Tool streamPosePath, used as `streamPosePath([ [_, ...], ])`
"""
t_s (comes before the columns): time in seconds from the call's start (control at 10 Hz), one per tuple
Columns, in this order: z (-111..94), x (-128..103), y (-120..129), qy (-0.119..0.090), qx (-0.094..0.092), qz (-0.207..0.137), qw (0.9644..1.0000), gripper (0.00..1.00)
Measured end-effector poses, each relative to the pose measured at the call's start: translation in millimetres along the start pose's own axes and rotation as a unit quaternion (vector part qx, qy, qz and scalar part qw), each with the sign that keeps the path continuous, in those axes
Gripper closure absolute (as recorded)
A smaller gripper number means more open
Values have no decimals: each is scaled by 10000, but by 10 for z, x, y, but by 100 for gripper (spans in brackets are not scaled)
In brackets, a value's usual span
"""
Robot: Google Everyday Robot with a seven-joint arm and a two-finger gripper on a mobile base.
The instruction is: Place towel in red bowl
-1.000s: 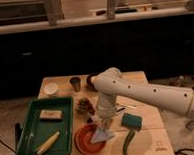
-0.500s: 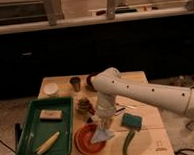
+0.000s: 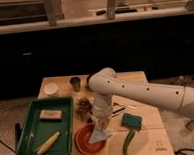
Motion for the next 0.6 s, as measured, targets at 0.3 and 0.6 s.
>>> streamPosePath([
  [0.3, 41, 46, -137, -39, -63, -219, 9997, 100],
  [0.6, 109, 80, -245, -77, -126, -400, 9991, 100],
])
